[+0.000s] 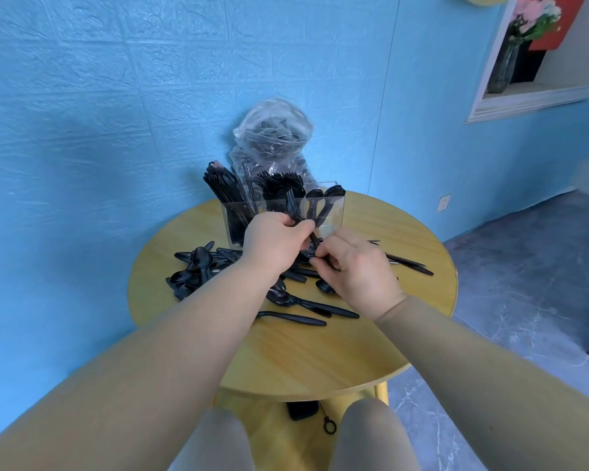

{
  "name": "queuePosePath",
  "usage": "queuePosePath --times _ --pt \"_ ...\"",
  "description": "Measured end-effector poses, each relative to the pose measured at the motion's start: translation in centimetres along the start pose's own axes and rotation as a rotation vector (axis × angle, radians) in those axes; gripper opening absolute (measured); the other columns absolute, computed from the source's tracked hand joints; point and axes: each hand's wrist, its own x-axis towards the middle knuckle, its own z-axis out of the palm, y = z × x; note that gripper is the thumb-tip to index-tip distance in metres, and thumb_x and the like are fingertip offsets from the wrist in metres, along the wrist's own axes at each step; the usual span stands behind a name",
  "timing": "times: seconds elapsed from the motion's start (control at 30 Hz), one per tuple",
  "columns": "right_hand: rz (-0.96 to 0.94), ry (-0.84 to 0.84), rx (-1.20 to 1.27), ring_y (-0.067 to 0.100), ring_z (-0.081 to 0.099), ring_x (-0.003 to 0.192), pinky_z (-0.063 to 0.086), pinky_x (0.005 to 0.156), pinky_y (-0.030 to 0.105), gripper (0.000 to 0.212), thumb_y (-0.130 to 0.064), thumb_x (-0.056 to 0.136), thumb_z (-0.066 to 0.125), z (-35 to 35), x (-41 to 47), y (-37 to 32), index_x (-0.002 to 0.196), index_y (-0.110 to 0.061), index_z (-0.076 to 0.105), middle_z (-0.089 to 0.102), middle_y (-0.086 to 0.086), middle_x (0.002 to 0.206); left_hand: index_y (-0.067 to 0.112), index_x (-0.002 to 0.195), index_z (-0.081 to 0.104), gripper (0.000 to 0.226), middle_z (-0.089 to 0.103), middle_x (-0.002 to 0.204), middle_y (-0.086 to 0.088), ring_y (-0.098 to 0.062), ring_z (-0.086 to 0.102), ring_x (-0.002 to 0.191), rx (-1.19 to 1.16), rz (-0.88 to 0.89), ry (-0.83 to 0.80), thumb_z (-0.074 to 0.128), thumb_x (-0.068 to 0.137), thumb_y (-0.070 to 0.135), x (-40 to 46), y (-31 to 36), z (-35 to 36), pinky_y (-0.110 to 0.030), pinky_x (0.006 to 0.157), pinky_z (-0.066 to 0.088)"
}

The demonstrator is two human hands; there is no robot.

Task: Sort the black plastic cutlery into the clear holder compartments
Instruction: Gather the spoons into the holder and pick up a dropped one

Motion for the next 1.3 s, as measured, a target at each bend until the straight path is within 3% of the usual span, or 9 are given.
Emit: queuePosePath --times 0.1,0.17,0.3,0.4,0.5,0.63,0.8,0.97,1.3 --pt "-0.063 -0.066 0.019 0.024 0.059 0.062 0.053 0.051 0.034 0.007 -0.009 0.078 0.069 0.4 0.0 -0.2 0.078 -0.006 0.062 0.061 0.006 0.077 0.01 0.079 0.069 0.014 0.071 0.077 -0.015 -0.035 0.068 0.08 -0.065 -0.031 0.007 0.058 0.082 0.016 0.3 0.7 0.1 -0.049 0.077 0.057" --pt "-0.084 -0.088 0.018 0.024 0.061 0.064 0.054 0.053 0.033 0.008 -0.006 0.077 0.071 0.4 0.2 -0.3 0.077 -0.006 0.063 0.061 0.006 0.078 0.004 0.088 0.067 0.019 0.067 0.075 -0.013 -0.03 0.063 0.07 0.031 0.027 -0.011 0.05 0.086 0.012 0.4 0.8 -0.1 -0.04 0.071 0.057" --pt "0.092 -0.008 0.031 0.021 0.06 0.061 0.054 0.054 0.037 0.007 -0.01 0.082 0.07 -0.4 0.9 0.4 0.081 -0.008 0.063 0.061 0.004 0.078 0.012 0.094 0.056 0.02 0.065 0.081 -0.003 -0.012 0.06 0.064 0.273 0.196 -0.11 0.036 0.097 0.013 -0.1 0.4 -0.9 -0.034 0.06 0.052" --pt "0.249 0.033 0.026 0.011 0.056 0.071 0.052 0.067 0.031 0.018 -0.016 0.089 0.065 -1.3 1.7 0.8 0.106 -0.01 0.063 0.054 -0.004 0.091 0.018 0.096 0.053 0.021 0.053 0.087 -0.002 -0.013 0.052 0.068 0.502 0.38 -0.175 0.033 0.1 0.014 -0.5 -0.4 -1.5 -0.028 0.061 0.043" --pt "0.287 0.015 0.025 0.01 0.055 0.079 0.048 0.073 0.026 0.036 -0.017 0.092 0.059 -1.7 2.2 1.1 0.127 -0.013 0.054 0.056 -0.004 0.098 0.017 0.135 0.048 0.036 0.048 0.105 0.0 -0.016 0.053 0.081 0.627 0.487 -0.214 0.034 0.101 0.018 -0.4 -1.5 -1.7 -0.03 0.073 0.045" --pt "0.141 0.027 -0.025 0.027 0.065 0.072 0.056 0.068 0.032 0.02 -0.005 0.086 0.063 -1.2 2.1 1.5 0.104 -0.003 0.07 0.069 0.012 0.087 0.026 0.147 0.032 0.045 0.048 0.12 0.003 -0.017 0.054 0.084 0.682 0.544 -0.237 0.032 0.102 0.023 -0.7 -2.1 -2.0 -0.032 0.074 0.048" --pt "0.131 0.079 -0.022 0.026 0.064 0.065 0.057 0.062 0.034 0.016 -0.004 0.084 0.064 -1.3 1.8 2.2 0.098 -0.003 0.073 0.069 0.011 0.079 0.026 0.136 0.045 0.039 0.059 0.116 0.002 -0.021 0.058 0.101 0.817 0.504 -0.231 0.027 0.103 0.035 -0.7 -2.4 -2.9 -0.038 0.081 0.05" --pt "0.15 0.044 -0.029 0.027 0.063 0.066 0.057 0.062 0.037 0.021 -0.006 0.085 0.066 -1.0 1.6 2.1 0.105 -0.003 0.07 0.067 0.012 0.082 0.022 0.094 0.047 0.027 0.05 0.082 0.006 -0.019 0.054 0.074 0.873 0.515 -0.208 0.027 0.102 0.039 -1.3 -2.1 -2.9 -0.035 0.063 0.044" --pt "0.227 0.023 -0.027 0.025 0.062 0.071 0.05 0.065 0.029 0.018 -0.011 0.09 0.061 -0.9 2.1 1.4 0.105 -0.007 0.07 0.067 0.01 0.085 0.019 0.083 0.034 0.029 0.046 0.07 0.003 -0.018 0.048 0.059 0.972 0.552 -0.143 0.022 0.103 0.036 -1.3 -1.8 -2.9 -0.031 0.047 0.03"
